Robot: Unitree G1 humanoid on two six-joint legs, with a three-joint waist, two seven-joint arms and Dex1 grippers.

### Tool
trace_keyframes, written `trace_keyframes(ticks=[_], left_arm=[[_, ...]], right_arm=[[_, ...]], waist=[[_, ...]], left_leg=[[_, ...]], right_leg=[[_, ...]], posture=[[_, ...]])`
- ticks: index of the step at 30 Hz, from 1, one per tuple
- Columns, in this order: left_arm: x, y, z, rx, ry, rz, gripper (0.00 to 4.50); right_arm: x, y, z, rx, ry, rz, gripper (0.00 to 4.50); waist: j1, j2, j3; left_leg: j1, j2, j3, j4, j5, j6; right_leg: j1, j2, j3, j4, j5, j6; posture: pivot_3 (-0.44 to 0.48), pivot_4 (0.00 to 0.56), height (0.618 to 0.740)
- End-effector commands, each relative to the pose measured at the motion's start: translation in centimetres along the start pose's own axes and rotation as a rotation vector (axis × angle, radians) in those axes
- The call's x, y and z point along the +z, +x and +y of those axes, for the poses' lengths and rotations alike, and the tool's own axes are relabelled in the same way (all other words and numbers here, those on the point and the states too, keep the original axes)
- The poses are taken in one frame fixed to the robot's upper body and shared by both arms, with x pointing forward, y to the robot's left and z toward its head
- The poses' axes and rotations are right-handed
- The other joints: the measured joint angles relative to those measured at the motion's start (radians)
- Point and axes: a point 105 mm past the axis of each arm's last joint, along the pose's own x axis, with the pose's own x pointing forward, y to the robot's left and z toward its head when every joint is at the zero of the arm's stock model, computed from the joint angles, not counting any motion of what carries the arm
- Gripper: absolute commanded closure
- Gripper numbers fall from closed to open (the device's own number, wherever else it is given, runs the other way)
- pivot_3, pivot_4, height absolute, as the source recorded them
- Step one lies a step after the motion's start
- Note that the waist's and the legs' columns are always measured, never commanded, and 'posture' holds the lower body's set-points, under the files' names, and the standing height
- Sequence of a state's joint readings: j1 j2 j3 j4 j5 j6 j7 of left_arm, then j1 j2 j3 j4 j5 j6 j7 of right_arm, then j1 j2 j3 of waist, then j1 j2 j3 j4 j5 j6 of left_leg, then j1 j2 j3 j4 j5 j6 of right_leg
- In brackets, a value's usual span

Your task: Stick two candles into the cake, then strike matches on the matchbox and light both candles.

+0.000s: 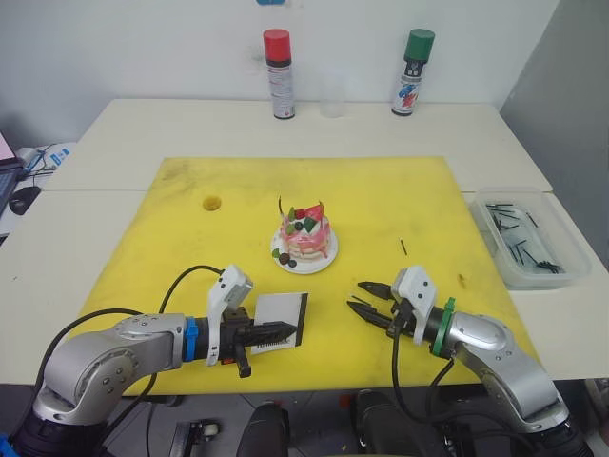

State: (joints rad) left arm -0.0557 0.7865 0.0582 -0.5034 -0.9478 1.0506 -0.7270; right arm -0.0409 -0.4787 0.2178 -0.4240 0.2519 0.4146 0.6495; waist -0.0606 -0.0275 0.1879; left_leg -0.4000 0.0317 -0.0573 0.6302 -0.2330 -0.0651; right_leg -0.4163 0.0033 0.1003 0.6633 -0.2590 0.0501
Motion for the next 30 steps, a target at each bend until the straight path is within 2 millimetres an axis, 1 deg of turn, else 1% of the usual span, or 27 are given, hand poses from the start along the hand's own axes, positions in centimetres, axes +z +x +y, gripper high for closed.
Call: trace_keyframes(ticks=[1, 13, 15, 17, 19, 20, 26, 30], left_arm=[[0.8, -0.1, -0.7, -0.020, 0.034, -0.021, 4.50], [0.7, 0.1, -0.9, -0.025, 0.027, -0.023, 4.50], [0.6, 0.1, -0.9, -0.026, 0.024, -0.024, 4.50], [0.5, 0.1, -0.9, -0.027, 0.020, -0.024, 4.50], [0.3, 0.1, -0.7, -0.026, 0.017, -0.022, 4.50], [0.3, 0.0, -0.7, -0.025, 0.017, -0.021, 4.50], [0.0, 0.1, -0.5, -0.027, 0.016, -0.021, 4.50], [-0.2, 0.1, -0.3, -0.028, 0.014, -0.023, 4.50]], right_arm=[[-0.2, 0.0, 0.1, -0.019, -0.021, -0.004, 2.51], [-1.8, -0.2, 0.4, -0.042, 0.029, 0.040, 2.51], [-1.9, -0.2, 0.4, -0.041, 0.028, 0.045, 2.86], [-2.0, -0.3, 0.6, -0.036, 0.025, 0.046, 3.38], [-2.0, -0.2, 0.7, -0.031, 0.013, 0.051, 4.17], [-2.0, -0.2, 0.7, -0.030, 0.009, 0.052, 4.47], [-1.5, -0.1, 0.3, -0.037, -0.021, 0.056, 4.47], [-0.2, -0.3, 0.0, -0.039, -0.016, 0.012, 4.47]], waist=[[0.001, 0.000, 0.000], [0.002, 0.000, 0.000], [0.003, 0.000, -0.001], [0.003, -0.001, -0.001], [0.003, -0.001, -0.001], [0.003, -0.001, -0.001], [0.003, -0.001, -0.001], [0.003, -0.001, -0.001]], left_leg=[[0.000, 0.000, 0.000, 0.000, 0.000, 0.000], [0.002, 0.000, -0.001, 0.000, 0.000, 0.000], [0.002, 0.000, -0.001, 0.000, 0.000, 0.000], [0.002, 0.000, -0.001, 0.000, 0.000, 0.000], [0.002, 0.000, -0.001, 0.000, 0.000, 0.000], [0.002, 0.000, -0.001, 0.000, 0.000, 0.000], [0.003, 0.000, -0.001, 0.000, 0.000, 0.000], [0.003, 0.000, -0.001, 0.000, 0.000, 0.000]], right_leg=[[0.000, 0.000, 0.000, 0.000, 0.000, 0.000], [0.002, 0.000, 0.000, 0.000, 0.000, 0.000], [0.002, 0.000, 0.000, 0.000, 0.000, 0.000], [0.003, 0.000, 0.000, 0.000, 0.000, 0.000], [0.003, 0.000, -0.001, 0.000, 0.000, 0.000], [0.003, 0.000, -0.001, 0.000, 0.000, 0.000], [0.003, 0.000, -0.001, 0.000, 0.000, 0.000], [0.004, 0.000, 0.000, 0.000, 0.000, 0.000]], posture=[[0.000, 0.150, 0.740], [0.000, 0.150, 0.740], [0.000, 0.150, 0.740], [0.000, 0.150, 0.740], [0.000, 0.150, 0.740], [0.000, 0.150, 0.740], [0.000, 0.150, 0.740], [0.000, 0.150, 0.740]])
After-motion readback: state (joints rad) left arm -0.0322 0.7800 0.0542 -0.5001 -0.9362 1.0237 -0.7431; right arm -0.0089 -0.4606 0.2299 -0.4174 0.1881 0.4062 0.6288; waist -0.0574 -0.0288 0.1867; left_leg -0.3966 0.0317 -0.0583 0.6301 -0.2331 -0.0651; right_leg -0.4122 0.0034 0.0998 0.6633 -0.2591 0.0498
